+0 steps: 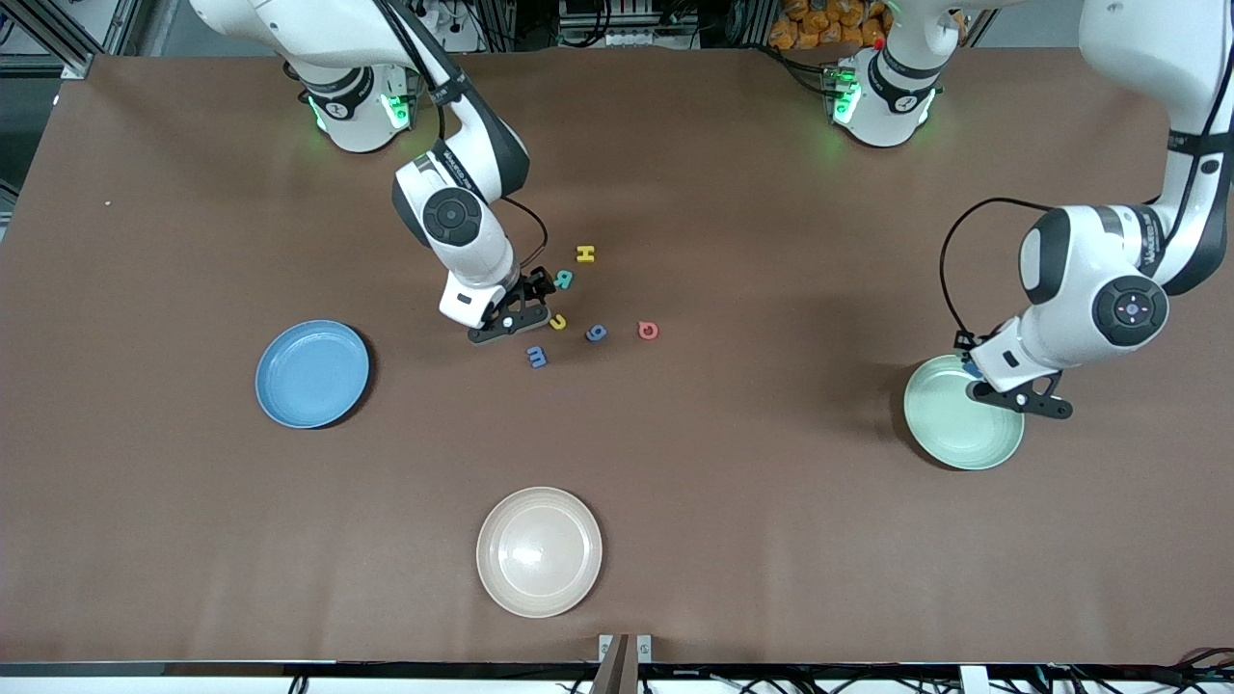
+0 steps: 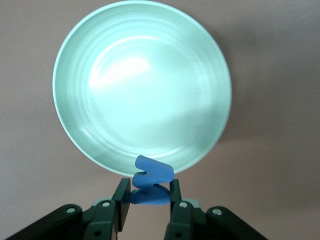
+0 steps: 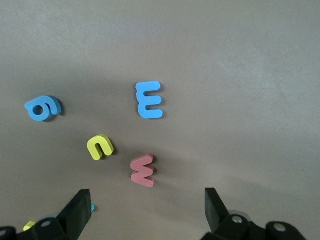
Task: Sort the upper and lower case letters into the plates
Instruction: 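Carry the blue W to the green plate and open the left gripper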
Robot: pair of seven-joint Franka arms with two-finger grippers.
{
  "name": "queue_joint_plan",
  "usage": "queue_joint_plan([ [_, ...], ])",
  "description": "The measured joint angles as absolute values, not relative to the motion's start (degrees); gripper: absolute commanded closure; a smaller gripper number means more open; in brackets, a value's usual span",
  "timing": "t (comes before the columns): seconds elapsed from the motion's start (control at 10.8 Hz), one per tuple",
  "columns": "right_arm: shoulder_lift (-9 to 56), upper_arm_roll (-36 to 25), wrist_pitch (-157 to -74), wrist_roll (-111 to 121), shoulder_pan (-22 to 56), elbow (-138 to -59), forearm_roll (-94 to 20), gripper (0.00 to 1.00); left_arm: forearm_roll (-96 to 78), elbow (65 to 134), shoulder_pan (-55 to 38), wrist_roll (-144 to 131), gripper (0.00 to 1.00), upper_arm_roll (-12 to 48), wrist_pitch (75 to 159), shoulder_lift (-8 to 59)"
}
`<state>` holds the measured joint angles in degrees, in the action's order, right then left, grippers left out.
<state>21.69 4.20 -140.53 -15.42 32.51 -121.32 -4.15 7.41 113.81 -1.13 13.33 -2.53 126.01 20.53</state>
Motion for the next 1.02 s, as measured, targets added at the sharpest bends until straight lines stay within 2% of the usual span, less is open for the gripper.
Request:
queue_joint_plan([
  [0.09, 22.45, 4.21, -141.49, -16.53, 32.94, -121.42, -4.15, 0.0, 7.41, 113.32, -1.13, 13.84, 1.0, -2.73, 127.19, 21.6],
  [0.19, 23.46, 4.2, -142.56, -17.19, 33.25, -121.44, -4.15, 0.0, 7.41, 112.43, -1.18, 13.9, 0.55, -2.73, 127.66, 22.55],
  [0.28, 24.26, 4.2, -143.37, -17.45, 33.37, -121.43, -4.14, 0.0, 7.41, 111.28, -1.24, 13.91, 0.01, -2.72, 127.85, 23.56],
  [0.74, 26.68, 4.17, -145.78, -18.52, 34.54, -121.44, -4.14, 0.0, 7.35, 107.43, -2.21, 13.98, 0.0, -2.24, 128.19, 25.63],
  [1.02, 27.72, 4.16, -145.88, -18.76, 34.83, -121.45, -4.14, 0.0, 4.26, 106.58, -10.81, 13.3, 0.0, -1.8, 127.58, 23.36],
])
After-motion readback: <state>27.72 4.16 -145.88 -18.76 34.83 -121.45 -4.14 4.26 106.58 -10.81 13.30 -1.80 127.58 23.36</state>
